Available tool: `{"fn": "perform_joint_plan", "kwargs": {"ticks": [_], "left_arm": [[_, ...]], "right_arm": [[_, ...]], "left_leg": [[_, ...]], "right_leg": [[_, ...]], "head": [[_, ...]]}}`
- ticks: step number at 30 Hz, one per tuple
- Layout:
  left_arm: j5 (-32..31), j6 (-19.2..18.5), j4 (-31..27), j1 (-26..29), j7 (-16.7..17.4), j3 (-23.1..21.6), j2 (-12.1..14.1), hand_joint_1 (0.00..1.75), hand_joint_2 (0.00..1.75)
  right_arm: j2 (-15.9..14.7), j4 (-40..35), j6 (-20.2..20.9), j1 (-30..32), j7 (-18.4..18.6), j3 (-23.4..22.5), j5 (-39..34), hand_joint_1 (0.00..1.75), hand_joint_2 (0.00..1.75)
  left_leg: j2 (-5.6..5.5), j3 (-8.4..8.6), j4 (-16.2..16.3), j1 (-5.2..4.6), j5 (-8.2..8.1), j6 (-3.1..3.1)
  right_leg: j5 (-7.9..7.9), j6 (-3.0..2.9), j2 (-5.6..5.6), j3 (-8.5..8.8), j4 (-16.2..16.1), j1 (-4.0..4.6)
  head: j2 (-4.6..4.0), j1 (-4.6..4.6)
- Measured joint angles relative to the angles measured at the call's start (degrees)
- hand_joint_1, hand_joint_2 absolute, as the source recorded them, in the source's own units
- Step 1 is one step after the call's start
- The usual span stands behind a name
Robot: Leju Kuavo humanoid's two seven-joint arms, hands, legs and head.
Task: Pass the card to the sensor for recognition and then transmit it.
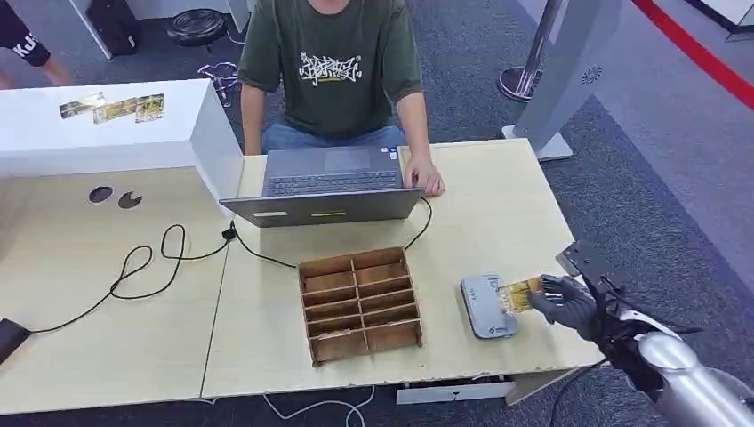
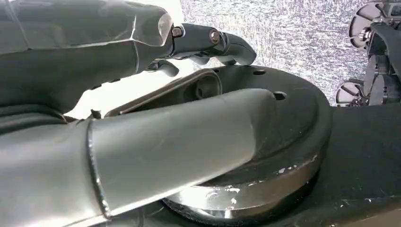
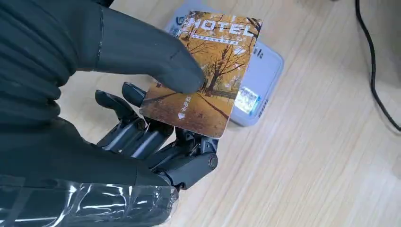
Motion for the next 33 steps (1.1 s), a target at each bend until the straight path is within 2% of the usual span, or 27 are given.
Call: {"fn": "perform_joint_plan", "kwargs": {"ticks": [7,15,23,33], "left_arm": [[-0.8,-0.2,0.0,-0.1,0.2,-1.4,0.0,0.00,0.00],[-1.1,-0.3,0.0,-0.1,0.3,-1.8,0.0,0.00,0.00],[-0.6,-0.3,0.0,-0.1,0.3,-1.8,0.1,0.00,0.00],[0.3,-0.1,0.0,-0.1,0.3,-1.8,0.3,0.00,0.00]], "right_arm": [[5.5,7.2,0.2,-4.4,-1.5,4.7,1.1,1.75,1.75],[7.7,13.4,0.4,-8.8,-2.4,7.0,1.8,1.75,1.75],[6.3,14.4,0.1,-9.3,-2.2,6.9,1.2,1.75,1.75],[0.4,10.1,0.8,-8.6,0.2,5.0,0.0,1.75,1.75]], "left_leg": [[-0.02,-0.01,0.0,0.00,0.01,-0.01],[-0.01,0.01,0.0,0.00,0.01,0.00],[-0.04,0.00,0.0,-0.02,0.03,0.03],[-0.03,-0.01,0.0,-0.02,0.02,0.03]], "right_leg": [[0.00,0.00,-0.02,0.00,0.0,0.00],[0.00,0.00,0.00,0.00,0.0,-0.01],[0.02,0.02,-0.03,0.01,0.0,-0.02],[0.02,0.02,-0.02,0.00,0.0,-0.04]], "head": [[0.00,0.00],[0.00,0.00],[0.00,0.02],[-0.02,0.02]]}}
